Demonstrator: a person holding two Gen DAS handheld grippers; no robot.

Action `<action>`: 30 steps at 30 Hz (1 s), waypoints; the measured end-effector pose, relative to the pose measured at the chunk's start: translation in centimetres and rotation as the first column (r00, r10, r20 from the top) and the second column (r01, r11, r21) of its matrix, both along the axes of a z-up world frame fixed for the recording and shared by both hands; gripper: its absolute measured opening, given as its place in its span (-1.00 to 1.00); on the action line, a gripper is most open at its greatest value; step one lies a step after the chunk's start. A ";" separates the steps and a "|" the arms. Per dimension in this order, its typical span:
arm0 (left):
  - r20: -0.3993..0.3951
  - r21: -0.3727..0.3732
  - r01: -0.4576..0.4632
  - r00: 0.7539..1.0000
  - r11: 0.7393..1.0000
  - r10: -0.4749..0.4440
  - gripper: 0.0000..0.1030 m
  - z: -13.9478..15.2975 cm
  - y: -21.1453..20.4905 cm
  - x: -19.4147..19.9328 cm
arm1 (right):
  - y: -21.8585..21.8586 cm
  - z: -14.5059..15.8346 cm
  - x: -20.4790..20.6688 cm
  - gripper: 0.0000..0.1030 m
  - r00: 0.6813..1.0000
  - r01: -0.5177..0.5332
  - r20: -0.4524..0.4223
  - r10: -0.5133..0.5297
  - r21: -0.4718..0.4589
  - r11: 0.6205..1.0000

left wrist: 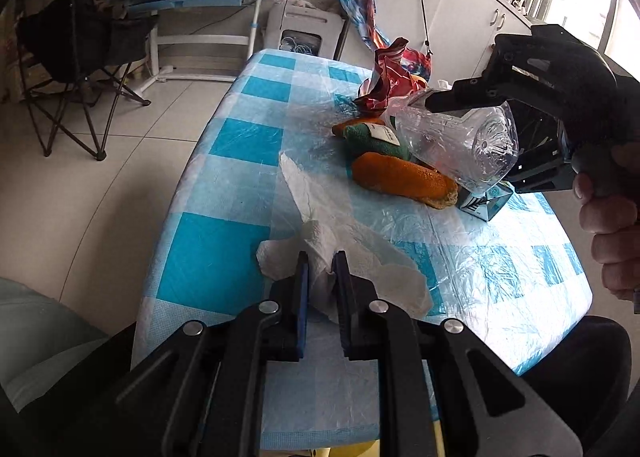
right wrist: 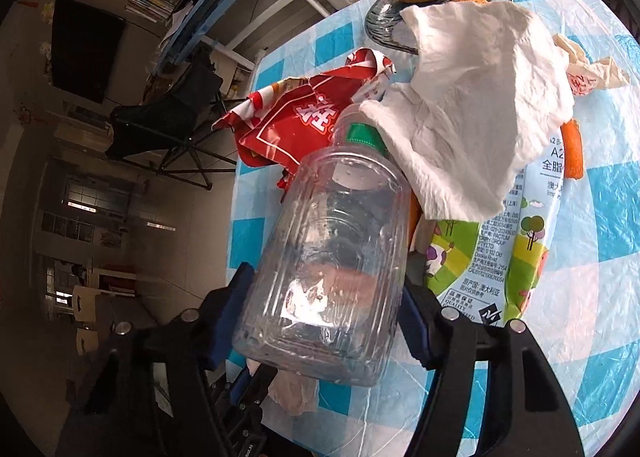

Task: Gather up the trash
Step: 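Grasp the white tissue with the left tool while the right tool grasps the clear plastic bottle, then carry the bottle into the yellow basin with the right tool while the left tool drops the tissue there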

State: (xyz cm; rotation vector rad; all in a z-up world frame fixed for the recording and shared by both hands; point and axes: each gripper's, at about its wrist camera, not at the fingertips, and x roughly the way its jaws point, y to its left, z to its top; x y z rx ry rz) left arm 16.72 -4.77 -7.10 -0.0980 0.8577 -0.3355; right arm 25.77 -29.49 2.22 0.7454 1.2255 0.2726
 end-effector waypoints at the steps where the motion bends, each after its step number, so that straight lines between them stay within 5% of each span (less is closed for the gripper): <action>1: 0.002 0.000 -0.001 1.000 1.000 0.001 -0.75 0.0 0.0 0.0 | -0.2 0.0 -0.4 0.16 1.000 0.007 0.011 -0.007 0.002 1.000; 12: 0.067 -0.096 -0.005 0.998 0.995 0.012 -0.76 2.2 1.0 -1.0 | -3.9 3.0 -6.6 0.08 0.984 0.040 0.168 -0.067 0.159 0.986; 19: 0.102 -0.134 -0.038 0.993 0.990 0.052 -0.76 3.9 2.8 -2.7 | -2.8 5.8 -11.9 0.08 0.977 -0.066 0.212 0.030 0.163 0.984; 24: 0.112 -0.138 -0.068 0.990 0.988 0.083 -0.76 4.7 4.2 -3.7 | -0.5 6.0 -17.3 0.09 0.970 -0.187 0.174 0.169 0.089 0.978; 30: 0.122 -0.136 -0.065 0.989 0.989 0.082 -0.76 5.4 4.7 -5.7 | 2.1 1.8 -23.6 0.09 0.956 -0.293 0.019 0.294 -0.046 0.955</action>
